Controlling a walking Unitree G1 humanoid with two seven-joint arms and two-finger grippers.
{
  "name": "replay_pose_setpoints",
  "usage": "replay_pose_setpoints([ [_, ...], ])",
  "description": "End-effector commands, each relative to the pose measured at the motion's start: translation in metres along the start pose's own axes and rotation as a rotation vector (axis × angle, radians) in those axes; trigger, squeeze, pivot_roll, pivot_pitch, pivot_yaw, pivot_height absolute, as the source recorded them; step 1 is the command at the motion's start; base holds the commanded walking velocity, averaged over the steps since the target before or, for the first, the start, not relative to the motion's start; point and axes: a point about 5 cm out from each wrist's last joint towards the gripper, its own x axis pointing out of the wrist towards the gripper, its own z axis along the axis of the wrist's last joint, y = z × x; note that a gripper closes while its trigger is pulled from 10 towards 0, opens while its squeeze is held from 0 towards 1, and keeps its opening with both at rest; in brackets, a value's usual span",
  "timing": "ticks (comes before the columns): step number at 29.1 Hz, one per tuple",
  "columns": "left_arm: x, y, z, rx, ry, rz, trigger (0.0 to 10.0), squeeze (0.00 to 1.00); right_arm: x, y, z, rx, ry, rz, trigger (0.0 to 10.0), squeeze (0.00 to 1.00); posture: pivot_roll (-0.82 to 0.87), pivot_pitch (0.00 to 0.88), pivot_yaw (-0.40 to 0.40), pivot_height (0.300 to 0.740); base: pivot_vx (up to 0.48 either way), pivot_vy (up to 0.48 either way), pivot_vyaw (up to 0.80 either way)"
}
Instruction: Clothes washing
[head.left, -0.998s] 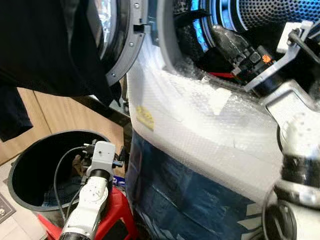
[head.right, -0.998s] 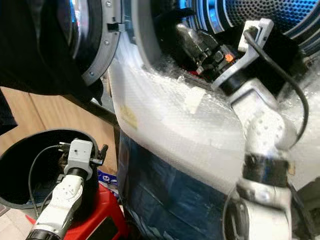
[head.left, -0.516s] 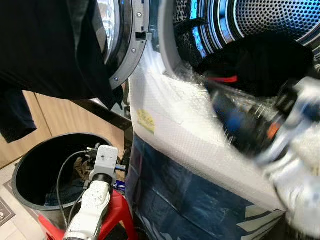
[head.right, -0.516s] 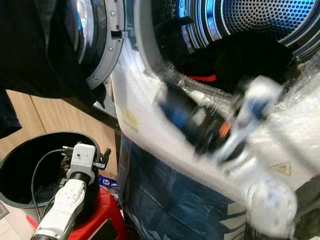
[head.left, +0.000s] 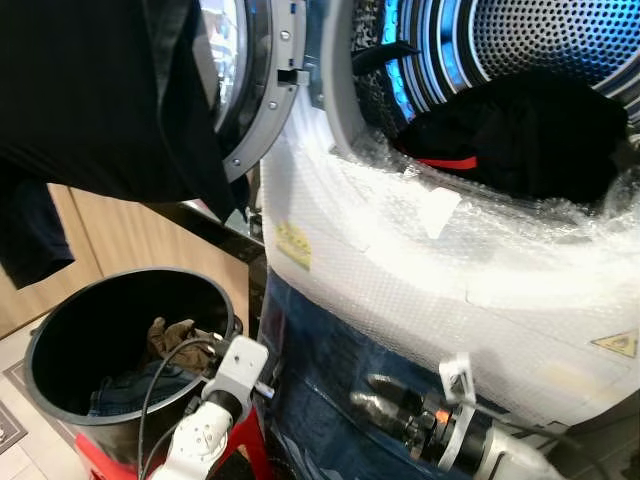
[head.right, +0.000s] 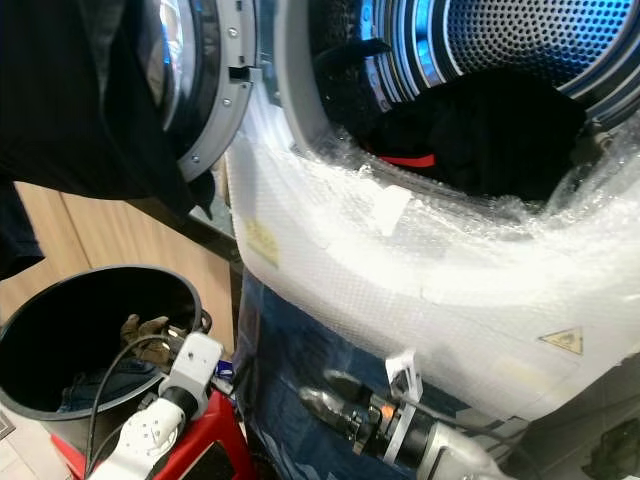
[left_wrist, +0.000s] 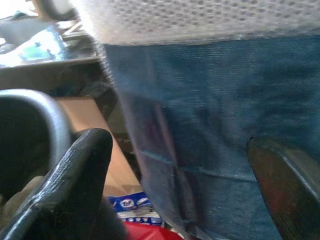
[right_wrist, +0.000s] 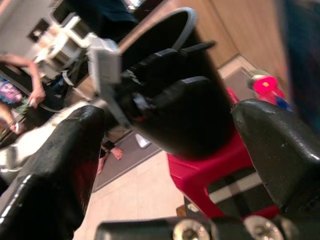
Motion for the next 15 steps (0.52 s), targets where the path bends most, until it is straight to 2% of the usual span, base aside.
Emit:
replay_pose_setpoints([
  [1, 0.003, -0.022, -0.003, 0.064, 0.021, -0.158, 10.0, 0.00, -0.012, -0.032, -0.020, 0.028, 0.019, -0.257, 10.0, 0.00, 0.10, 0.000, -0.081, 0.740, 0.000, 0.000, 0.00],
  [3, 0.005, -0.036, -0.015, 0.077, 0.079, -0.257, 10.0, 0.00, -0.018, -0.053, -0.041, 0.021, 0.099, -0.474, 10.0, 0.00, 0.10, 0.000, -0.077, 0.740, 0.000, 0.000, 0.00],
  [4, 0.005, -0.036, -0.015, 0.077, 0.079, -0.257, 10.0, 0.00, -0.018, -0.053, -0.041, 0.021, 0.099, -0.474, 10.0, 0.00, 0.10, 0.000, -0.077, 0.740, 0.000, 0.000, 0.00],
  [5, 0.006, -0.049, -0.028, 0.084, 0.150, -0.328, 10.0, 0.00, -0.027, -0.067, -0.059, -0.006, 0.191, -0.663, 10.0, 0.00, 0.09, 0.000, -0.066, 0.740, 0.000, 0.000, 0.00],
  [7, 0.004, -0.065, -0.042, 0.103, 0.231, -0.405, 10.0, 0.00, -0.043, -0.076, -0.077, -0.018, 0.273, -0.822, 10.0, 0.00, 0.08, 0.000, -0.067, 0.740, 0.000, 0.000, 0.00],
  [9, 0.002, -0.075, -0.048, 0.088, 0.277, -0.457, 10.0, 0.00, -0.053, -0.078, -0.087, 0.008, 0.299, -0.896, 10.0, 0.00, 0.08, 0.000, -0.065, 0.740, 0.000, 0.000, 0.00],
  [11, 0.000, -0.085, -0.052, 0.127, 0.309, -0.522, 10.0, 0.00, -0.064, -0.080, -0.098, 0.057, 0.309, -0.978, 10.0, 0.00, 0.08, 0.000, -0.064, 0.740, 0.000, 0.000, 0.00],
  [13, -0.001, -0.089, -0.054, 0.147, 0.319, -0.546, 10.0, 0.00, -0.067, -0.081, -0.102, 0.069, 0.310, -1.006, 10.0, 0.00, 0.08, 0.000, -0.064, 0.740, 0.000, 0.000, 0.00],
  [15, -0.004, -0.096, -0.061, 0.130, 0.380, -0.554, 10.0, 0.00, -0.076, -0.080, -0.112, 0.097, 0.316, -1.074, 10.0, 0.00, 0.07, 0.000, -0.058, 0.740, 0.000, 0.000, 0.00],
])
